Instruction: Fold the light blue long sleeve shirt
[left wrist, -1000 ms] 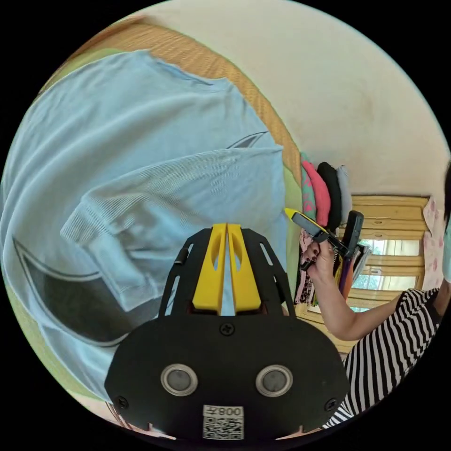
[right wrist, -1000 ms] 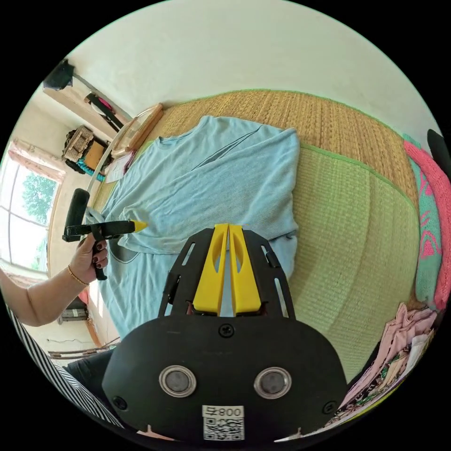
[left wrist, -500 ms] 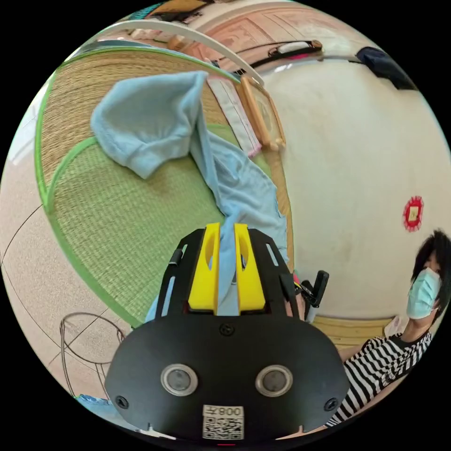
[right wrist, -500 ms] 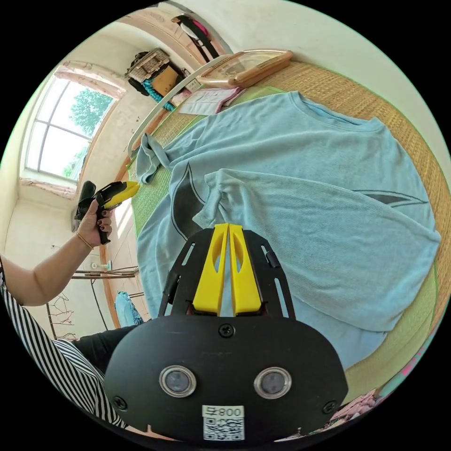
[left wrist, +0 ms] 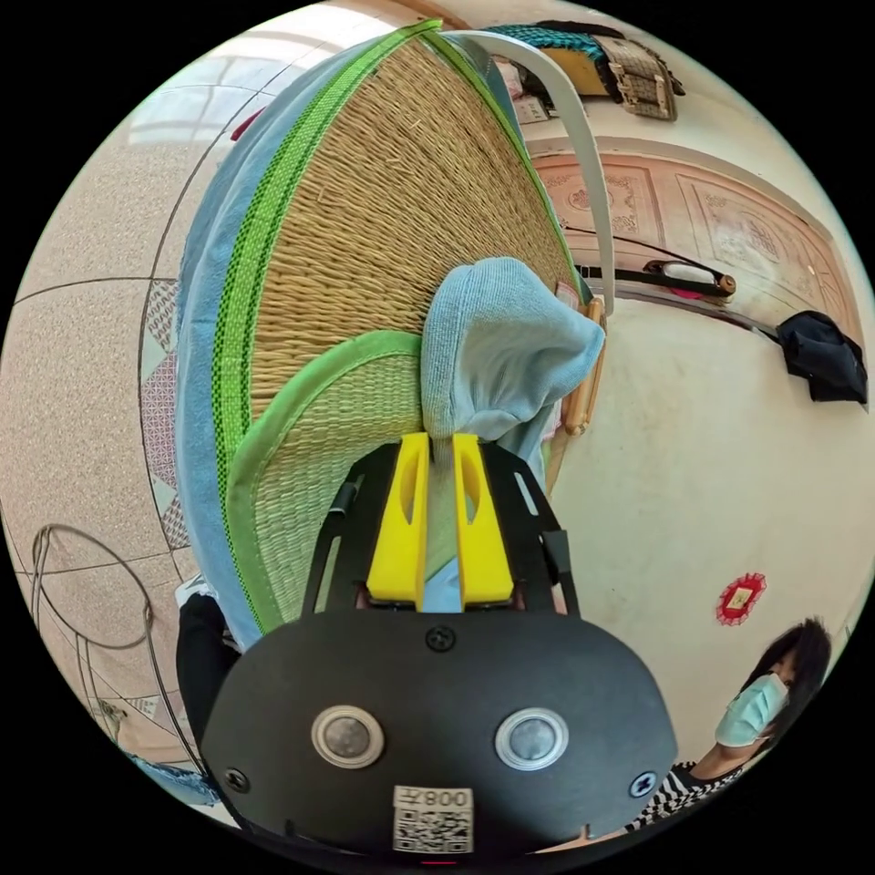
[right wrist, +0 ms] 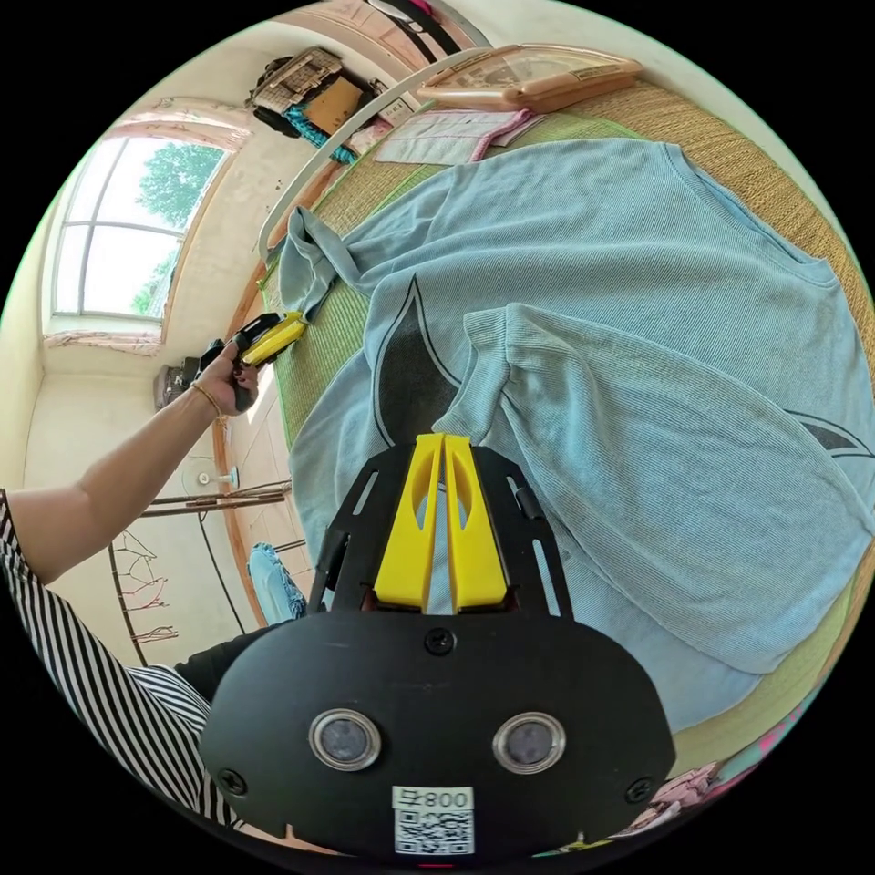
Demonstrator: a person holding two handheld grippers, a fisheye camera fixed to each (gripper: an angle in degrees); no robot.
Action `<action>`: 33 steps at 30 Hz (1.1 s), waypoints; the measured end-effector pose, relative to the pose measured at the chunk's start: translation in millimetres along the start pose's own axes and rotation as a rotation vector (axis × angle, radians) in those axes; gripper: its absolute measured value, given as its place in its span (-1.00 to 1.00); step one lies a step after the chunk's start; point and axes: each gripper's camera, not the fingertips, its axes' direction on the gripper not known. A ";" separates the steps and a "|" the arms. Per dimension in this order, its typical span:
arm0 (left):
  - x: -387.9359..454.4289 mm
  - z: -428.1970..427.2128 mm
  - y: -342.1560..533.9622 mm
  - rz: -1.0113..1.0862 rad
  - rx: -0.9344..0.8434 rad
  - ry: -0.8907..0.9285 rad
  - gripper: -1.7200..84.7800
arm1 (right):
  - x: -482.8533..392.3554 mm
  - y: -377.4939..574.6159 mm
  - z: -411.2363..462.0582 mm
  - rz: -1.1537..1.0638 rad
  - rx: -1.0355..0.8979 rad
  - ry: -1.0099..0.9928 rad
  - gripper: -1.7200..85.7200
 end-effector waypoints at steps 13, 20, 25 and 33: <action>85.3 -174.3 -63.3 0.313 -0.078 -0.202 -0.91 | -37.2 6.2 -32.0 0.073 0.006 -0.105 -0.96; 220.9 -209.6 -61.3 0.664 -0.282 -0.269 -0.92 | -79.5 21.5 -75.9 0.057 0.062 -0.165 -0.93; 283.1 -188.2 -32.2 0.806 -0.435 -0.219 -0.92 | -156.6 10.7 -132.4 -0.097 0.242 -0.164 -0.83; 330.8 -145.5 9.7 0.778 -0.568 0.021 -0.92 | -303.8 -13.3 -189.2 -0.407 0.432 -0.040 -0.71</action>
